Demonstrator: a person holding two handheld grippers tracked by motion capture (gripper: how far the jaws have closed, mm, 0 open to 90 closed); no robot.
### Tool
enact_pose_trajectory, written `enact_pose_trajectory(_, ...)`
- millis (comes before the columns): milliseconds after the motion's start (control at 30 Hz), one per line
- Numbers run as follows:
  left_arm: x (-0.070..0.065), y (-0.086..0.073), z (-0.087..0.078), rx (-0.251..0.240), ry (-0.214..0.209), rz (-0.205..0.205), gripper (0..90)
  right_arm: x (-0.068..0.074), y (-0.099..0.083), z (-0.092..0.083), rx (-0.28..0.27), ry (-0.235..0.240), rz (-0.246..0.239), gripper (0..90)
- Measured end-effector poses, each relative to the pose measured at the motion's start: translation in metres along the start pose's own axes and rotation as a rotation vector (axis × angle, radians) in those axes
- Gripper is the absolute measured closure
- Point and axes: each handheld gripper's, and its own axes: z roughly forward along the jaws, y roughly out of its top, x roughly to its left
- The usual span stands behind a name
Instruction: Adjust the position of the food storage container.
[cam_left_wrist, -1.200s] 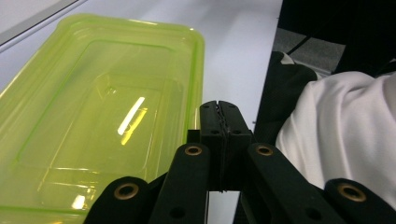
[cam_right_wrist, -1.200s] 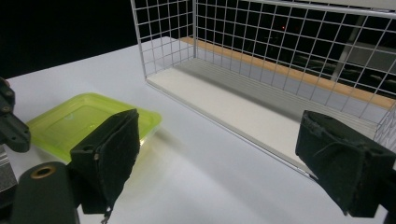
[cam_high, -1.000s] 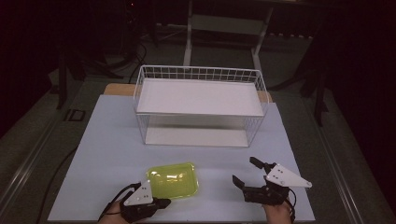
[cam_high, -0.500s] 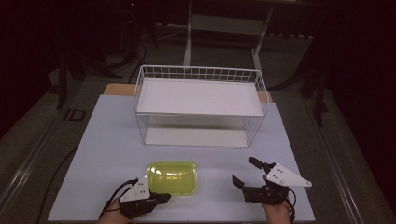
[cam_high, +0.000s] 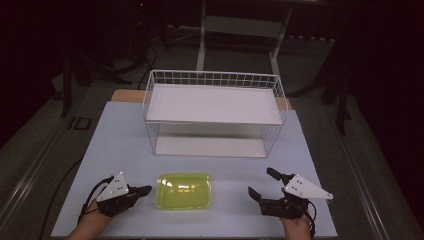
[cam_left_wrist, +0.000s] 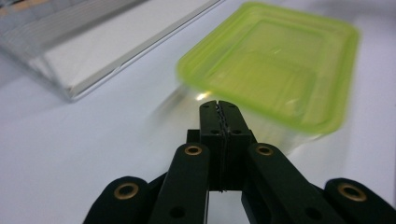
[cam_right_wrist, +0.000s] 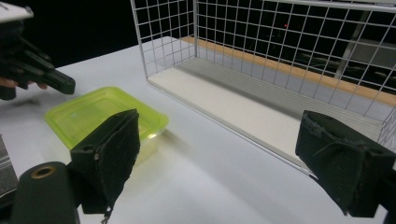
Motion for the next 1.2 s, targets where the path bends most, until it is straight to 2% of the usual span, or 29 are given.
enact_pose_trajectory(67, 0.001, -0.002, 0.004, 0.006, -0.002, -0.003, 90.0, 0.000, 0.000, 0.000, 0.000, -0.004, -0.003, 13.8)
enact_pose_trajectory(167, -0.002, 0.000, 0.011, 0.020, -0.018, 0.024, 90.0, -0.001, 0.000, 0.000, 0.000, -0.010, -0.009, 13.8)
enact_pose_trajectory(300, -0.004, 0.004, 0.018, 0.012, -0.032, 0.008, 90.0, -0.001, 0.000, 0.001, 0.003, -0.008, -0.013, 13.8)
enact_pose_trajectory(467, -0.007, 0.008, 0.025, 0.012, -0.041, 0.012, 90.0, -0.001, 0.000, 0.000, 0.002, -0.005, -0.013, 13.8)
enact_pose_trajectory(533, -0.011, 0.013, 0.033, 0.009, -0.063, 0.019, 90.0, -0.002, 0.000, 0.001, 0.006, -0.001, -0.014, 13.8)
enact_pose_trajectory(600, -0.011, 0.013, 0.033, 0.009, -0.063, 0.019, 90.0, -0.001, 0.000, 0.001, 0.007, -0.001, -0.015, 13.8)
enact_pose_trajectory(633, -0.015, 0.019, 0.041, 0.001, -0.085, 0.018, 90.0, -0.001, 0.000, 0.001, 0.008, 0.001, -0.019, 13.8)
enact_pose_trajectory(700, -0.017, 0.021, 0.048, -0.002, -0.099, 0.010, 90.0, -0.002, 0.000, 0.001, 0.007, 0.004, -0.022, 14.6)
enact_pose_trajectory(900, -0.024, 0.028, 0.059, -0.007, -0.113, 0.022, 90.0, 0.000, 0.000, 0.004, 0.007, 0.028, -0.054, 14.9)
enact_pose_trajectory(1033, -0.026, 0.030, 0.064, -0.012, -0.122, 0.019, 90.0, 0.002, 0.000, 0.005, 0.017, 0.023, -0.062, 14.9)
enact_pose_trajectory(1200, -0.031, 0.035, 0.076, -0.018, -0.139, 0.014, 90.0, 0.001, -0.001, 0.005, 0.007, 0.018, -0.051, 13.6)
